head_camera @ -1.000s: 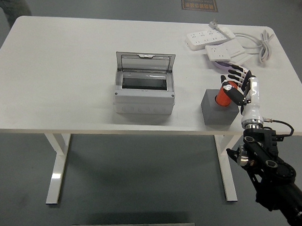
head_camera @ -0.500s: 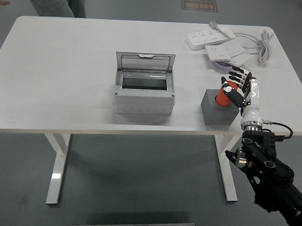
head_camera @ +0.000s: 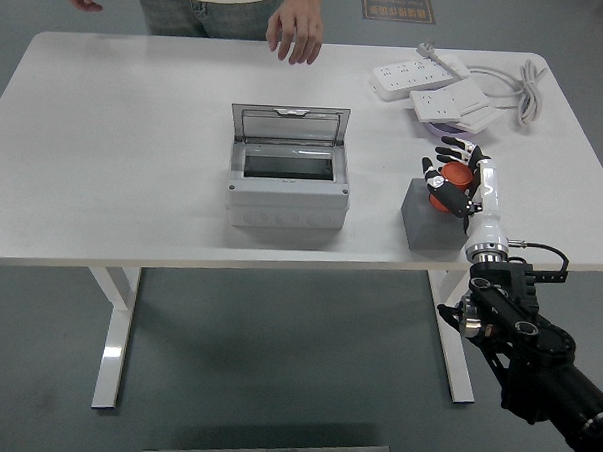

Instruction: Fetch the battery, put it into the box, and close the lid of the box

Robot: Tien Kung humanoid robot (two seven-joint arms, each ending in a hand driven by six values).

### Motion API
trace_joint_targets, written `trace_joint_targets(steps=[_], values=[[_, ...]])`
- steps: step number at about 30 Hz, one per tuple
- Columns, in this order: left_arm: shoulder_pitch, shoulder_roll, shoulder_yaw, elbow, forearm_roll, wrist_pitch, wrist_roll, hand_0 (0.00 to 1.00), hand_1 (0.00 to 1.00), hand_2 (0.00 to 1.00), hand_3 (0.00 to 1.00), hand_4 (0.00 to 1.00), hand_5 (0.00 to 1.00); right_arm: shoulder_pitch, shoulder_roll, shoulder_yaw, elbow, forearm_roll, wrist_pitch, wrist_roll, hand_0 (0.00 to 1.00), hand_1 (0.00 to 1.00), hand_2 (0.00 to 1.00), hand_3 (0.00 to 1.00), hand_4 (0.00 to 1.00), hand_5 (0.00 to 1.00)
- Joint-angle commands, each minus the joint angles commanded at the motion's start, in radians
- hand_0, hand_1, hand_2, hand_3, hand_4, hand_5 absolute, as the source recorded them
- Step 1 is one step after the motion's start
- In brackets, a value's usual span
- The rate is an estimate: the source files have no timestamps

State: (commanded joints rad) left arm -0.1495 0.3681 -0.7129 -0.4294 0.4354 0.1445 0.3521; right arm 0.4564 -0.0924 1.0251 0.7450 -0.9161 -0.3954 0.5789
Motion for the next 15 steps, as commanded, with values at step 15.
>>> trace_joint_targets(steps=[15], values=[[-0.007, 0.002, -0.002, 0.001, 0.005, -0.001, -0.001, 0.624, 0.716, 0.567, 0.563, 0.641, 0.110, 0.000, 0.002, -0.004, -0.007, 0.001, -0.001, -0.006, 0.592, 0.622, 0.623, 0.632, 0.741, 0.113]])
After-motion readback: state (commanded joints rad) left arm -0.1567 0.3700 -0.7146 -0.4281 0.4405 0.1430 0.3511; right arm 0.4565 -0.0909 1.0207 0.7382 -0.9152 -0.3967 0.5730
